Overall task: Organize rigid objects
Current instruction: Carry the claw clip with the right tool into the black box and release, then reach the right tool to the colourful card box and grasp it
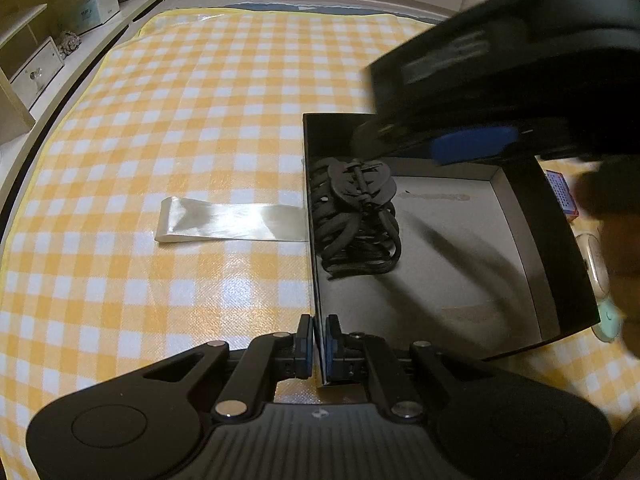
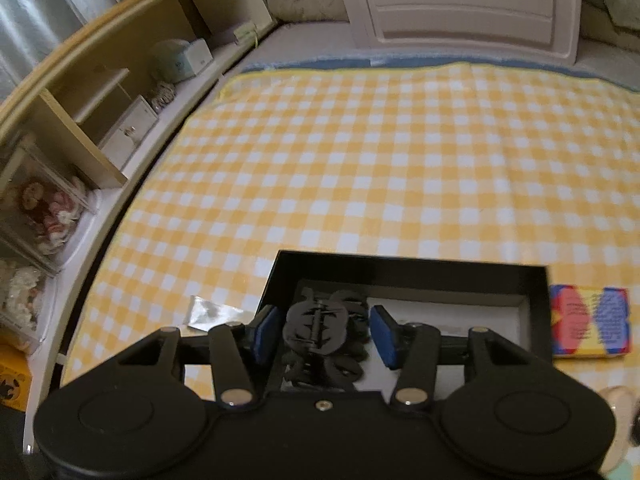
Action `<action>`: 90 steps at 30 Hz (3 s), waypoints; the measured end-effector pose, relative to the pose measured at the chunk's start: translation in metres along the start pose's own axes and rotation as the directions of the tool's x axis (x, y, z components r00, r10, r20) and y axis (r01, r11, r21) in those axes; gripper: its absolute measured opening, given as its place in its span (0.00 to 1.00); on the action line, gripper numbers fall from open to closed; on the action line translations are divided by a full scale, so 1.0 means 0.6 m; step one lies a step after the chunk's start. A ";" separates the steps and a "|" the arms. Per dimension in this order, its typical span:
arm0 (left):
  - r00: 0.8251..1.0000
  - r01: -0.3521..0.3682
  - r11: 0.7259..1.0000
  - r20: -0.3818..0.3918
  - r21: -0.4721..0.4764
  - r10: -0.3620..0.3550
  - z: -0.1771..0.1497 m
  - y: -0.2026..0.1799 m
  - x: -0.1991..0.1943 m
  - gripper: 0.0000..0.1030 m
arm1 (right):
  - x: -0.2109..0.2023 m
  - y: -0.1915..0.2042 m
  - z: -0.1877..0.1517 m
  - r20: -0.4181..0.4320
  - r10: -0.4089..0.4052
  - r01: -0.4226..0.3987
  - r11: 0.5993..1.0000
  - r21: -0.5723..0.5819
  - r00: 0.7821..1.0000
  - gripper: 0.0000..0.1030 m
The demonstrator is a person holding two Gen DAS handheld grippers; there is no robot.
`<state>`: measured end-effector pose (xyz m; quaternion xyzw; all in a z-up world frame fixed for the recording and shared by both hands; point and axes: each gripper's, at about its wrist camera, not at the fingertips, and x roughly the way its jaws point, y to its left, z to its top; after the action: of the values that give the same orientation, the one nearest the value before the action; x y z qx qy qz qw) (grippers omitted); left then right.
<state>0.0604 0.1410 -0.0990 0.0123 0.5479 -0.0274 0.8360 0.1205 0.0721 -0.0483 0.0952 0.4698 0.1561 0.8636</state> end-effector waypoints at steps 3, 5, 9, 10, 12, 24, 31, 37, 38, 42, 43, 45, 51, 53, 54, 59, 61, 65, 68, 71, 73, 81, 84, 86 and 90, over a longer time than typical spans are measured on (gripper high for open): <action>1.000 -0.005 1.000 -0.001 -0.001 0.005 0.001 -0.005 0.002 0.06 | -0.041 -0.014 0.001 0.028 0.011 -0.010 1.000 -0.007 1.000 0.53; 1.000 -0.007 1.000 -0.002 -0.004 0.007 0.002 -0.006 0.005 0.06 | -0.068 -0.026 -0.002 0.047 0.012 -0.011 1.000 -0.013 0.999 0.58; 1.000 -0.009 1.000 -0.006 -0.008 0.009 0.004 -0.006 0.006 0.06 | -0.125 -0.058 -0.007 0.102 -0.009 0.011 1.000 -0.022 0.995 0.68; 1.000 -0.010 1.000 -0.007 -0.008 0.010 0.005 -0.007 0.007 0.06 | -0.139 -0.069 -0.008 0.115 -0.012 0.014 1.000 -0.016 0.993 0.76; 1.000 -0.013 1.000 -0.008 -0.007 0.013 0.006 -0.007 0.007 0.06 | -0.164 -0.088 -0.011 0.142 -0.033 0.034 0.999 -0.007 0.989 0.86; 0.999 -0.038 0.999 -0.007 0.007 0.038 0.004 -0.016 0.004 0.06 | -0.223 -0.199 -0.019 0.161 -0.227 0.217 0.973 0.078 0.960 1.00; 0.999 -0.041 0.999 -0.009 0.008 0.041 0.004 -0.020 0.003 0.06 | -0.168 -0.274 -0.005 0.004 -0.305 0.301 0.942 0.146 0.952 1.00; 0.999 -0.029 1.000 -0.014 0.001 0.029 0.008 -0.020 -0.001 0.06 | -0.091 -0.305 0.009 -0.092 -0.305 0.317 0.927 0.201 0.948 1.00; 1.000 -0.027 1.000 -0.016 -0.002 0.027 0.009 -0.017 -0.003 0.06 | -0.078 -0.308 0.007 -0.103 -0.299 0.314 0.928 0.202 0.949 1.00; 0.999 -0.026 1.000 -0.022 -0.004 0.026 0.008 -0.010 -0.005 0.06 | -0.032 -0.306 -0.002 -0.148 -0.281 0.307 0.932 0.194 0.948 0.99; 0.999 -0.026 1.000 -0.023 -0.002 0.026 0.008 -0.009 -0.006 0.06 | -0.023 -0.304 -0.002 -0.156 -0.281 0.308 0.932 0.189 0.947 0.99; 0.999 -0.028 1.000 -0.024 0.002 0.028 0.010 -0.009 -0.005 0.06 | -0.005 -0.299 -0.004 -0.165 -0.280 0.308 0.935 0.177 0.946 0.99; 0.999 -0.019 1.000 -0.034 -0.014 0.019 0.011 -0.006 -0.001 0.06 | 0.036 -0.282 0.005 -0.180 -0.298 0.328 0.929 0.171 0.937 0.98; 0.999 -0.021 1.000 -0.038 -0.019 0.021 0.010 -0.004 -0.001 0.06 | 0.049 -0.280 0.005 -0.195 -0.308 0.344 0.919 0.192 0.931 0.97; 0.999 -0.024 1.000 -0.039 -0.020 0.023 0.009 -0.005 -0.002 0.06 | 0.055 -0.278 0.004 -0.196 -0.316 0.353 0.914 0.202 0.928 0.97; 0.998 -0.036 0.999 -0.052 -0.029 0.034 0.013 -0.004 0.000 0.06 | 0.079 -0.278 -0.003 -0.206 -0.348 0.391 0.892 0.228 0.914 0.97; 0.998 -0.040 0.999 -0.056 -0.036 0.038 0.014 -0.004 0.001 0.06 | 0.082 -0.293 -0.009 -0.212 -0.326 0.373 0.895 0.244 0.921 0.97; 0.997 -0.052 0.998 -0.061 -0.033 0.050 0.019 -0.014 0.009 0.06 | 0.076 -0.303 -0.018 -0.197 -0.292 0.335 0.910 0.243 0.936 0.88; 0.996 -0.060 0.998 -0.062 -0.023 0.059 0.020 -0.020 0.015 0.05 | 0.072 -0.308 -0.021 -0.198 -0.299 0.340 0.914 0.221 0.934 0.87; 0.996 -0.067 0.998 -0.060 -0.014 0.066 0.019 -0.026 0.021 0.05 | 0.065 -0.313 -0.024 -0.194 -0.295 0.335 0.916 0.223 0.936 0.88; 0.996 -0.067 0.998 -0.060 -0.013 0.066 0.019 -0.028 0.025 0.05 | 0.063 -0.318 -0.028 -0.200 -0.294 0.335 0.915 0.223 0.935 0.89; 0.996 -0.060 0.998 -0.064 -0.010 0.059 0.022 -0.024 0.039 0.03 | 0.073 -0.323 -0.023 -0.220 -0.283 0.330 0.918 0.221 0.934 0.88; 0.996 -0.055 0.998 -0.065 -0.013 0.054 0.024 -0.022 0.044 0.03 | 0.068 -0.325 -0.017 -0.216 -0.294 0.335 0.923 0.188 0.931 0.87; 0.996 -0.057 0.998 -0.064 -0.010 0.056 0.024 -0.022 0.044 0.03 | 0.055 -0.323 -0.012 -0.195 -0.307 0.336 0.931 0.141 0.932 0.87; 0.997 -0.053 0.999 -0.064 -0.008 0.052 0.027 -0.019 0.050 0.04 | 0.002 -0.304 0.012 -0.073 -0.307 0.309 0.951 0.022 0.949 0.87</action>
<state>0.0868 0.1277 -0.1200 0.0234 0.5738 -0.0024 0.8186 0.1600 -0.0980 -0.1021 0.0295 0.5109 0.0147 0.8590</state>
